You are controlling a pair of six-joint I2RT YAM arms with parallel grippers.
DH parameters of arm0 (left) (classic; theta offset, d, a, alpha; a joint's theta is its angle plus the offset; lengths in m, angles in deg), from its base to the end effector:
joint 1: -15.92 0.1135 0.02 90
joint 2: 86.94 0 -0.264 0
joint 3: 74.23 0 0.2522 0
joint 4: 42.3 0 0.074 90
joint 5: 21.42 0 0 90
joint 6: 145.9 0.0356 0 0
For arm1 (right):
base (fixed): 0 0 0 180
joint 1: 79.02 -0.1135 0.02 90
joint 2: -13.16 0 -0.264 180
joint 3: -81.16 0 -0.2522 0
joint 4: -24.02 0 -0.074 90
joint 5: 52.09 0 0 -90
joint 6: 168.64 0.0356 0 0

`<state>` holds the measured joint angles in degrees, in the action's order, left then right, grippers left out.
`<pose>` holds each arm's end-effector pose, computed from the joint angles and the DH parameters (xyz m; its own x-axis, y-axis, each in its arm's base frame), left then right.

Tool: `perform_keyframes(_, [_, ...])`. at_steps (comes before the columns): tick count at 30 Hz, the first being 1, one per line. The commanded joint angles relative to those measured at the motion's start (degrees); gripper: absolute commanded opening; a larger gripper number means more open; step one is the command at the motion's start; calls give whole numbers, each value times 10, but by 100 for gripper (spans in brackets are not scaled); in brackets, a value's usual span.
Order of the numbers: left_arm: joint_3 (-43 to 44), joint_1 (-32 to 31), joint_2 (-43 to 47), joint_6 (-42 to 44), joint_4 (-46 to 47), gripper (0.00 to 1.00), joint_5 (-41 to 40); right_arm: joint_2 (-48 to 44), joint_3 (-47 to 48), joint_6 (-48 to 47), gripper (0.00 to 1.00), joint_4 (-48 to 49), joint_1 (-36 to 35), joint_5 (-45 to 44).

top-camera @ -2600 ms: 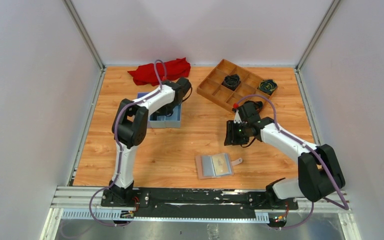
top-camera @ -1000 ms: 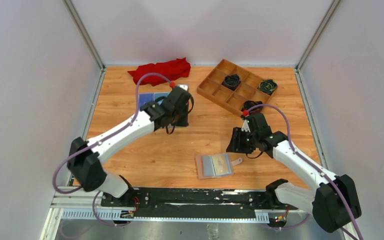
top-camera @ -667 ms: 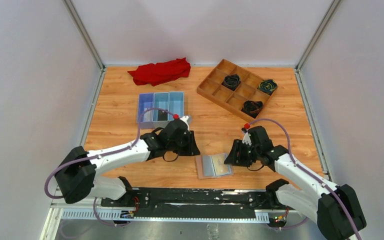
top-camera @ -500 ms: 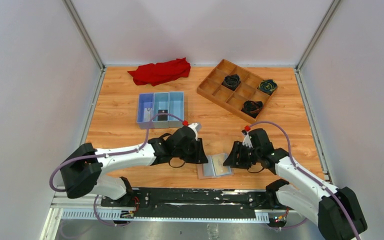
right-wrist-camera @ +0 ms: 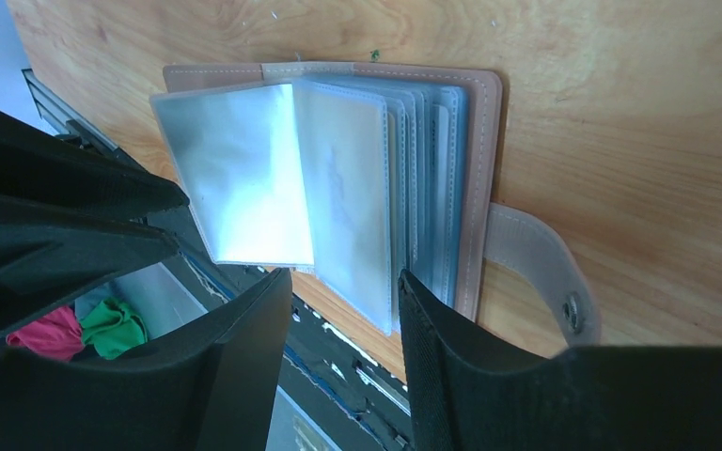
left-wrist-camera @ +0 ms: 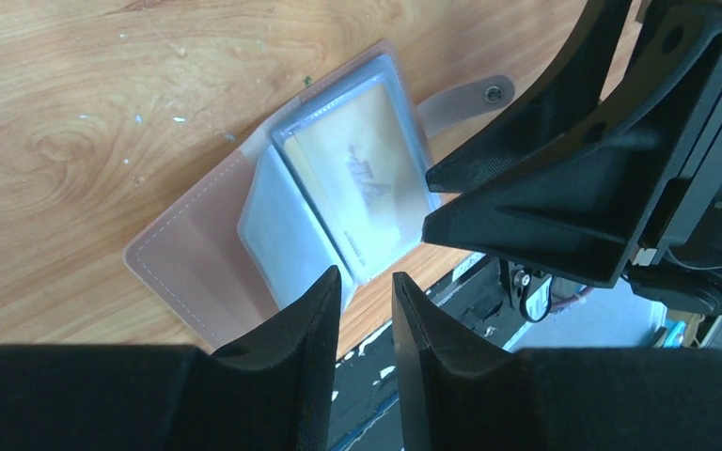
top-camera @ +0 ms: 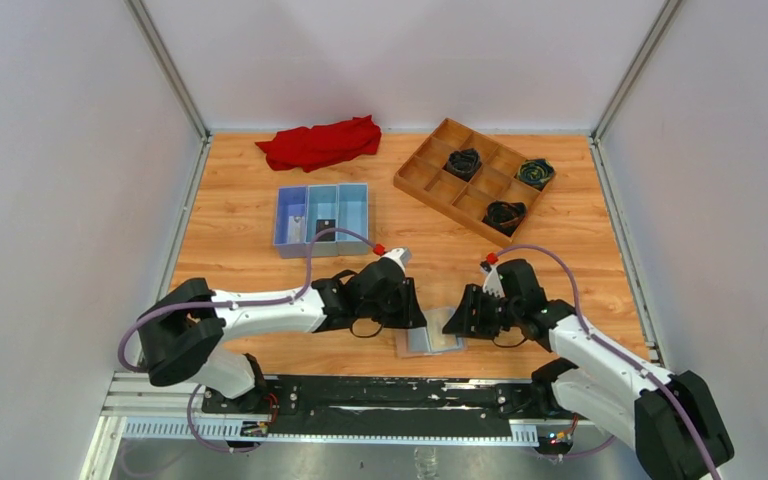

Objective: Take the credit cards out of the card holder
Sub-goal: Remove the credit card from the card holder.

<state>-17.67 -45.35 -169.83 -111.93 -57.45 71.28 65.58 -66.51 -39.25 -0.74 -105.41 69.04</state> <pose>0.1405 -0.2599 0.1910 -0.9184 -0.0480 -0.3927 0.2349 0.7327 -0.6388 0.1440 0.0920 0.1624 -0.9380 0.1410 -0.3165 -0.1469 0.6656 0.7317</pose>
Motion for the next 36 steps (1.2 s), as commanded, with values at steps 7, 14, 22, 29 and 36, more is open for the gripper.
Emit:
perform_keyframes(7, [-26, -1, 31, -13, 11, 31, -47, 20, -1, -4, 49, 26, -7, 47])
perform_keyframes(14, [-39, -1, 73, -19, 10, 31, -55, 30, 36, -18, 50, 32, -26, 93])
perform_keyframes(22, [-14, 9, 189, 9, -142, 32, -137, 78, 75, 2, 50, 67, -101, 75])
perform_keyframes(29, [-50, 38, 268, 3, -175, 33, -153, 157, 100, 11, 50, 105, -174, 45])
perform_keyframes(36, [-67, 40, 256, -6, -142, 35, -121, 148, 129, -29, 49, 58, -178, 9])
